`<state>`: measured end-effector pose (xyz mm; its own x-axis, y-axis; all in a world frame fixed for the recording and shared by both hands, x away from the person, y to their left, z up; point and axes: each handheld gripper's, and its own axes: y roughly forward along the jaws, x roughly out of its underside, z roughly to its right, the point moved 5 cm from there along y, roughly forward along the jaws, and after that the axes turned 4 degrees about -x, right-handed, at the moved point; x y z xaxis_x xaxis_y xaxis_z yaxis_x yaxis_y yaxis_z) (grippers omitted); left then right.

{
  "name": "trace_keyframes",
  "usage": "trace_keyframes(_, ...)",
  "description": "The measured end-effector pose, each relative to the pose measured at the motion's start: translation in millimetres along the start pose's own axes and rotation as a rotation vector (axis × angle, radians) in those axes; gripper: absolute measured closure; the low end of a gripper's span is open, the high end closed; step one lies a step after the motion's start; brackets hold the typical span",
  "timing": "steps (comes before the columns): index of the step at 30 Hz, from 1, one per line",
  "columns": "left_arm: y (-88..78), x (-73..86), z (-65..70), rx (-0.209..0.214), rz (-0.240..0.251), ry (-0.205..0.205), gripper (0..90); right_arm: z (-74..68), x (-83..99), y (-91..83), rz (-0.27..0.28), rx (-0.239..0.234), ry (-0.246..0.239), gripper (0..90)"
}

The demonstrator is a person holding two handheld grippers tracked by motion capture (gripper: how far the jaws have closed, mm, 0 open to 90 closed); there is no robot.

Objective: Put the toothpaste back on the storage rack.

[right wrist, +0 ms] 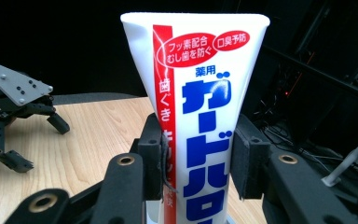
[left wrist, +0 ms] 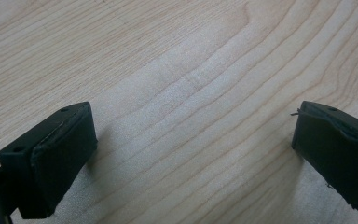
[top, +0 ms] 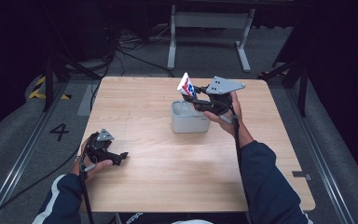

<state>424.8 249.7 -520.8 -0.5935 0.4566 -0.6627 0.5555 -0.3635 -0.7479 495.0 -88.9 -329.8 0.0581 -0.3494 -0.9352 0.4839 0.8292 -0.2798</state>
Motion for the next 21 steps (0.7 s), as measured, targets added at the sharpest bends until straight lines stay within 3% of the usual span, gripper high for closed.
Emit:
trace_keyframes(7,0.0,0.0,0.0,0.0,0.0,0.0,0.2,4.4,5.7,7.2,-0.011,0.012,0.02,62.4)
trace_keyframes(12,0.0,0.0,0.0,0.0,0.0,0.0,0.2,9.9,12.9,14.0,-0.014,0.018,0.064,62.3)
trace_keyframes(21,0.0,0.0,0.0,0.0,0.0,-0.001,0.2,14.4,20.7,18.7,-0.033,0.034,0.075,62.1)
